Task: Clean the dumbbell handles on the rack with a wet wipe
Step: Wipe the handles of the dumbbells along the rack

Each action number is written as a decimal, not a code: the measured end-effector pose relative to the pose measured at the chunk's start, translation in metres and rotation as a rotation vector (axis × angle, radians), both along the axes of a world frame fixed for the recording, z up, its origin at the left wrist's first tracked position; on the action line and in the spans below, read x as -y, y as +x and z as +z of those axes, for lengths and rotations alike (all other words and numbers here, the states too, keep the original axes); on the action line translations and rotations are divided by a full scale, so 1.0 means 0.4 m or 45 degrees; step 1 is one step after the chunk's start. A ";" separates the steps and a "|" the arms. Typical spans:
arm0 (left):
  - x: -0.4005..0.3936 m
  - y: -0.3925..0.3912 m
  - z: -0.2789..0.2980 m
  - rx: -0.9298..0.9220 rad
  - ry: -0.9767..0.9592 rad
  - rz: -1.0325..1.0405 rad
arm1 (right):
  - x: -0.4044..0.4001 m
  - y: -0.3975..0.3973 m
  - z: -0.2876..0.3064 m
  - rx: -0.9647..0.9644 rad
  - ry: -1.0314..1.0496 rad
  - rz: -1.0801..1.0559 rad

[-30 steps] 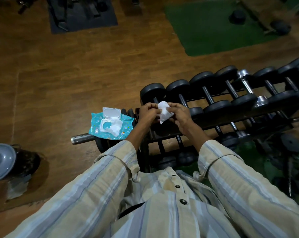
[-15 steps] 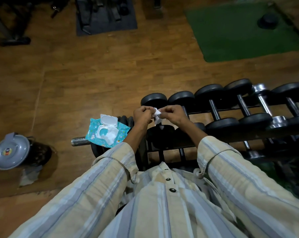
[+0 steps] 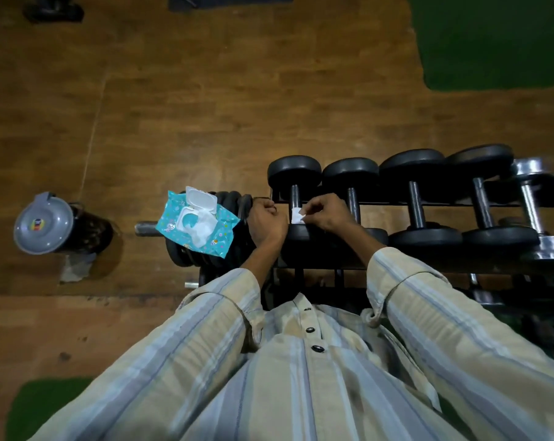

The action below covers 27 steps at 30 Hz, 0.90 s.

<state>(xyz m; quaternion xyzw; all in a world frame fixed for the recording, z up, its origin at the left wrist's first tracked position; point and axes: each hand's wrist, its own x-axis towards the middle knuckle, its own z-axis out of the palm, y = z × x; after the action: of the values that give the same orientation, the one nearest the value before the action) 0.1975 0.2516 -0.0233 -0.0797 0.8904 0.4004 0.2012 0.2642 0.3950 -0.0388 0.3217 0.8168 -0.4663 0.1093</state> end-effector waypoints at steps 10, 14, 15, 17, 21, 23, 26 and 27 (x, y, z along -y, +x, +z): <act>-0.015 0.014 -0.025 0.017 0.024 0.104 | -0.035 -0.049 -0.037 0.252 0.004 0.155; -0.017 0.011 -0.030 0.024 0.021 0.099 | -0.033 -0.055 -0.057 0.318 -0.045 0.091; -0.017 0.010 -0.029 0.042 0.020 0.088 | -0.028 -0.056 -0.062 0.330 -0.058 0.071; -0.013 0.002 -0.036 0.082 0.007 0.041 | -0.021 -0.064 -0.072 0.343 -0.084 0.043; 0.000 -0.019 -0.046 0.126 -0.021 -0.025 | -0.013 -0.082 -0.089 0.414 -0.138 0.052; 0.002 -0.028 -0.044 0.127 -0.019 -0.044 | -0.011 -0.088 -0.088 0.424 -0.246 0.043; 0.003 -0.038 -0.035 0.167 -0.034 -0.087 | -0.009 -0.094 -0.072 0.421 -0.463 -0.042; 0.004 -0.040 -0.030 0.182 -0.050 -0.105 | -0.008 -0.097 -0.067 0.424 -0.516 -0.086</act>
<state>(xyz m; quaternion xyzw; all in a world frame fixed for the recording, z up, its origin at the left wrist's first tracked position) 0.1816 0.2501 -0.0355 -0.0754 0.8840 0.3676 0.2790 0.2255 0.3982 -0.0658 0.3925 0.6663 -0.5645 0.2888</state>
